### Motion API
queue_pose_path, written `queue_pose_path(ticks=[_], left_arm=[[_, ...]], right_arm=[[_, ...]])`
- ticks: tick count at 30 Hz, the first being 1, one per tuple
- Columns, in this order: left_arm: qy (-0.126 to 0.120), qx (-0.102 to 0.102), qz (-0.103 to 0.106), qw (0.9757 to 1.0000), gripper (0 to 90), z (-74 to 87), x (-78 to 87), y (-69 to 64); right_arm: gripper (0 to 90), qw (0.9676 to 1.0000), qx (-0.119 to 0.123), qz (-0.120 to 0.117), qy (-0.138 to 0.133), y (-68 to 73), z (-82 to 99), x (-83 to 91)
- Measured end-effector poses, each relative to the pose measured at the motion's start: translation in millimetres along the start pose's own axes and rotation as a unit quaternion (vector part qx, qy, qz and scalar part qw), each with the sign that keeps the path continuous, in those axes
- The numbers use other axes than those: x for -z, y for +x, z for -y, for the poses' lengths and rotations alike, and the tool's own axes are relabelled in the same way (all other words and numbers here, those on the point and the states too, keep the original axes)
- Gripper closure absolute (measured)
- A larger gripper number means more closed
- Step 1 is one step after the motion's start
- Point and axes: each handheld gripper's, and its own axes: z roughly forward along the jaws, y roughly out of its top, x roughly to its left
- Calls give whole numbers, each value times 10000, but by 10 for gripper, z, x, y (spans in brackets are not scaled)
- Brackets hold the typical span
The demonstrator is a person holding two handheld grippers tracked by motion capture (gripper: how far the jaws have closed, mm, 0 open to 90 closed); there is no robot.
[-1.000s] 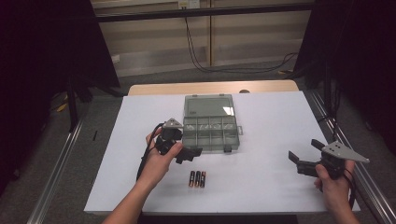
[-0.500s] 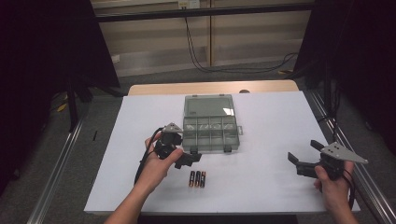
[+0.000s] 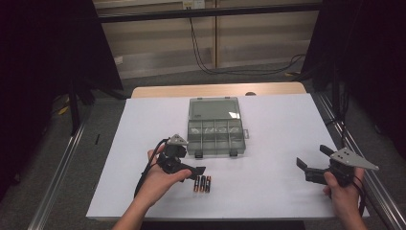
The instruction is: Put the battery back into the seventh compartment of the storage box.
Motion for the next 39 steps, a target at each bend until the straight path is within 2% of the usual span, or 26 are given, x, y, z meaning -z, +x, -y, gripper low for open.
queue_pose_path(ticks=[3, 4, 7, 13, 16, 18, 21, 23, 27, 33, 36, 39], left_arm=[[35, 76, -62, 9999, 80, 42, 20, -12], [62, 66, -4, 10000, 86, 56, 22, -8], [168, 116, -36, 9998, 106, 102, 16, -22], [144, 256, -199, 9994, 135, 181, -21, -58], [134, 285, -211, 9993, 155, 218, -33, -72], [162, 330, -125, 9992, 182, 243, -45, -83], [122, 201, -164, 9996, 219, 287, -73, -118], [182, 46, -203, 9996, 238, 307, -82, -127], [98, 166, -263, 9995, 275, 330, -81, -120], [173, 291, -287, 9990, 360, 379, -57, -115], [196, 342, -198, 9990, 391, 397, -59, -132], [266, 345, -269, 9987, 413, 406, -74, -158]], right_arm=[[14, 10000, 8, 0, 12, 5, 4, -7], [14, 10000, 36, 14, 9, 4, 9, -12], [14, 10000, 33, 13, 43, 9, 19, -19], [14, 10000, 53, 38, 48, -1, 33, -15], [14, 10000, 50, 63, 31, -18, 39, -5], [14, 10000, 40, 60, 31, -26, 45, -2], [14, 10000, 31, 72, 35, -28, 52, -2], [14, 10000, 24, 47, 56, -25, 55, -2], [14, 10000, 50, 39, 59, -13, 62, -7], [14, 10000, 58, 31, 68, 1, 62, -7], [14, 10000, 57, 35, 51, -4, 63, -2], [14, 10000, 39, 34, 59, -3, 68, -2]])
